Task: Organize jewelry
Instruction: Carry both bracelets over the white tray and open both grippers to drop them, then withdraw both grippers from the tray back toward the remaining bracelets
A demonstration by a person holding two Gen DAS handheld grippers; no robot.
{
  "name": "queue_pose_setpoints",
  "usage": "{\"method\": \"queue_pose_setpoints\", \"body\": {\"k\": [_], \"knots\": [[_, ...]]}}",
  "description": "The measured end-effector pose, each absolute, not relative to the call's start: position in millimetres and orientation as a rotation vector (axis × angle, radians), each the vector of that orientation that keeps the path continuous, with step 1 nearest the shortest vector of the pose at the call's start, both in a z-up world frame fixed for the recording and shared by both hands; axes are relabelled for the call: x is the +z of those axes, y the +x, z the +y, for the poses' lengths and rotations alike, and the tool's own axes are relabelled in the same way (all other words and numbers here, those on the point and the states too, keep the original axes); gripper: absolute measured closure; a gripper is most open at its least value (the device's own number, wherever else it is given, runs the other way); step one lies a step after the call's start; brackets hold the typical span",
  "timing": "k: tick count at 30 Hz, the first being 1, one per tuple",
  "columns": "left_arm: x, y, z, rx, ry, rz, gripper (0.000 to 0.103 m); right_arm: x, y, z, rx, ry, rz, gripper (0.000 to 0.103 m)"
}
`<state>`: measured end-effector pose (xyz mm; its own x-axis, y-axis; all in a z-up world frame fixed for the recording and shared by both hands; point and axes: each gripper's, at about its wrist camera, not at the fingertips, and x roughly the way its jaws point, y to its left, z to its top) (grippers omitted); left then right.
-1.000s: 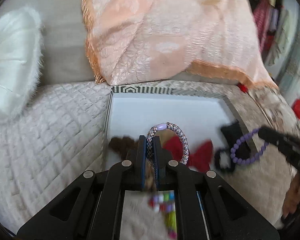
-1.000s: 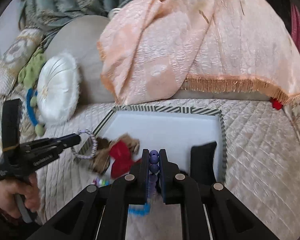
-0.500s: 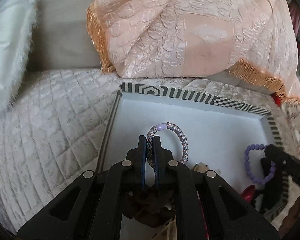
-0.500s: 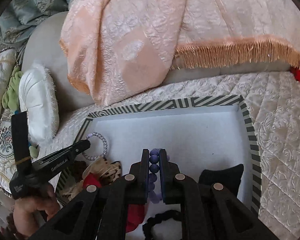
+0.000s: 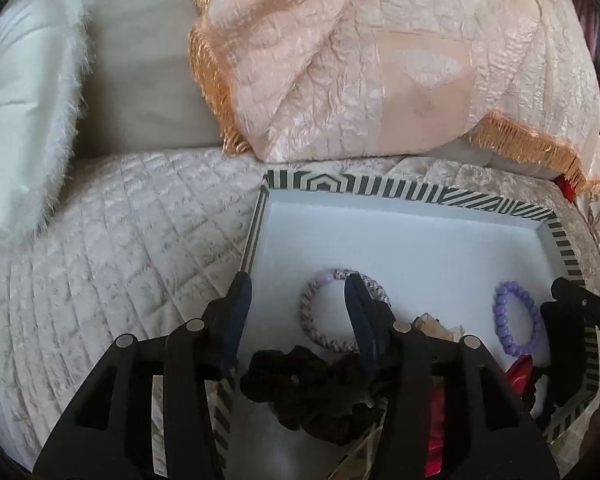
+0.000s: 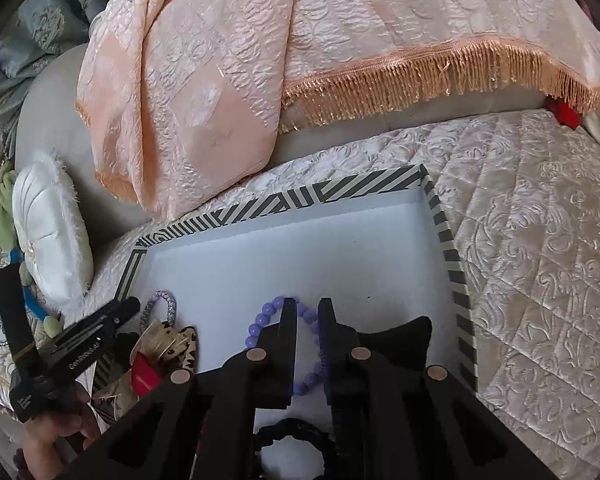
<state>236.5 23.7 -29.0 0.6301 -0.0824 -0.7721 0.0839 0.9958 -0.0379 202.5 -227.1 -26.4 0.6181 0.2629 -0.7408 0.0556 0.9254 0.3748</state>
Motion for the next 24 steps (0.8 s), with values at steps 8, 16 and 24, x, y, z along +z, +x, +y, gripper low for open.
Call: {"method": "queue_pose_setpoints", "body": {"k": [8, 16, 24], "knots": [[-6, 215, 30, -0.136, 0.003, 0.857, 0.055, -10, 174, -206, 0.167, 0.285, 0.905, 0.094], [23, 140, 49, -0.21, 0.008, 0.798, 0.055, 19, 105, -182, 0.216, 0.247, 0.844, 0.094], [-6, 65, 56, -0.293, 0.0, 0.895, 0.055, -19, 34, -154, 0.238, 0.195, 0.93, 0.093]]}}
